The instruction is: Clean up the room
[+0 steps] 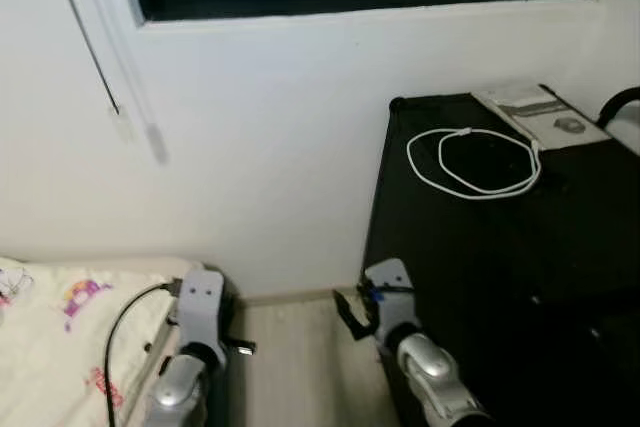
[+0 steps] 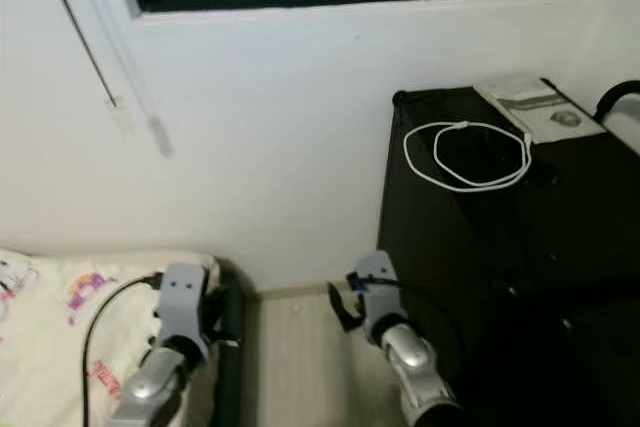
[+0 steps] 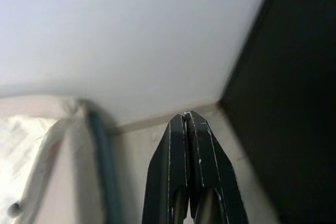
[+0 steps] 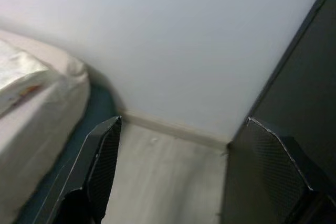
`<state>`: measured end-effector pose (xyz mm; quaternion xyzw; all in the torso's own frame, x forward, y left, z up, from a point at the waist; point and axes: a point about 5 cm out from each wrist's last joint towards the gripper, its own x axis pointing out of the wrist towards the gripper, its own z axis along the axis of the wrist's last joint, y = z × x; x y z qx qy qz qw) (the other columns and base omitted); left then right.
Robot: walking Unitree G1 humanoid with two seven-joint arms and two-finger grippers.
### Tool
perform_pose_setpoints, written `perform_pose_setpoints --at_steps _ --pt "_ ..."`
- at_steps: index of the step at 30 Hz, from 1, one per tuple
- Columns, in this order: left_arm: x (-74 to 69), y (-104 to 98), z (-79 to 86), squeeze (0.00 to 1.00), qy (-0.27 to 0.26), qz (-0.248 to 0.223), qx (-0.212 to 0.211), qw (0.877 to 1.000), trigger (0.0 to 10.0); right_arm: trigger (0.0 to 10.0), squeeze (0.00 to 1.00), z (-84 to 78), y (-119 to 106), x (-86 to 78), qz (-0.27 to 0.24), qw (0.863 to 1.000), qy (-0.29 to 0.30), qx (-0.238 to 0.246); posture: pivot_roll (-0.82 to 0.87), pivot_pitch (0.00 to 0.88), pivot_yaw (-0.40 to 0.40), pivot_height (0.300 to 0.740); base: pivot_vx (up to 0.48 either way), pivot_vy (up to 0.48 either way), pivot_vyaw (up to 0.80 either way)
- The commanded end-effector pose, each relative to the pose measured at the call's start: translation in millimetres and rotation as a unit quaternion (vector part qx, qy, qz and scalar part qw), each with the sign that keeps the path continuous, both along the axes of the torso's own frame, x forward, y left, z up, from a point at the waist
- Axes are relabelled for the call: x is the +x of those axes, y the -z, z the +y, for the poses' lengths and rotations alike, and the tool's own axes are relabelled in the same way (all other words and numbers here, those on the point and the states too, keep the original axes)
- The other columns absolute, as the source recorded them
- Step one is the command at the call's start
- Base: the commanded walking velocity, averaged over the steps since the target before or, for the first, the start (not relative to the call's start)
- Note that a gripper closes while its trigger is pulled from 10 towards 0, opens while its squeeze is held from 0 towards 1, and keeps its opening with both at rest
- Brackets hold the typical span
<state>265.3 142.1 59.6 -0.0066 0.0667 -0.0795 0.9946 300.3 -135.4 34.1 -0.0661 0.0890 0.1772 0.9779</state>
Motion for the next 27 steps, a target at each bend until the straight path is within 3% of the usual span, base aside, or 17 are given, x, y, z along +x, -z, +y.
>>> perform_pose_setpoints --at_steps 1,13,17,27 --pt "-3.8 4.2 8.3 0.0 -0.011 0.009 0.005 1.0 10.0 10.0 0.0 6.3 1.4 -1.1 0.003 1.0 -0.007 0.003 -0.02 0.093 -0.013 0.74 0.289 0.0 0.0" --pt "-4.4 5.9 7.2 0.0 -0.01 0.013 0.003 1.0 10.0 10.0 0.0 5.7 1.2 -1.0 0.003 1.0 -0.007 0.002 -0.02 0.098 -0.014 0.74 0.286 0.0 0.0" --pt "-7.5 13.4 3.7 0.0 -0.004 0.034 0.015 0.999 10.0 10.0 0.0 5.4 1.9 -1.4 0.005 1.0 -0.007 0.002 -0.02 0.098 -0.014 0.74 0.0 0.0 0.0" --pt "-10.0 12.8 6.3 0.0 -0.014 0.03 0.017 0.999 10.0 10.0 0.0 6.0 2.2 -1.2 0.008 1.0 -0.007 0.002 -0.02 0.108 -0.014 0.74 0.0 0.0 0.0"
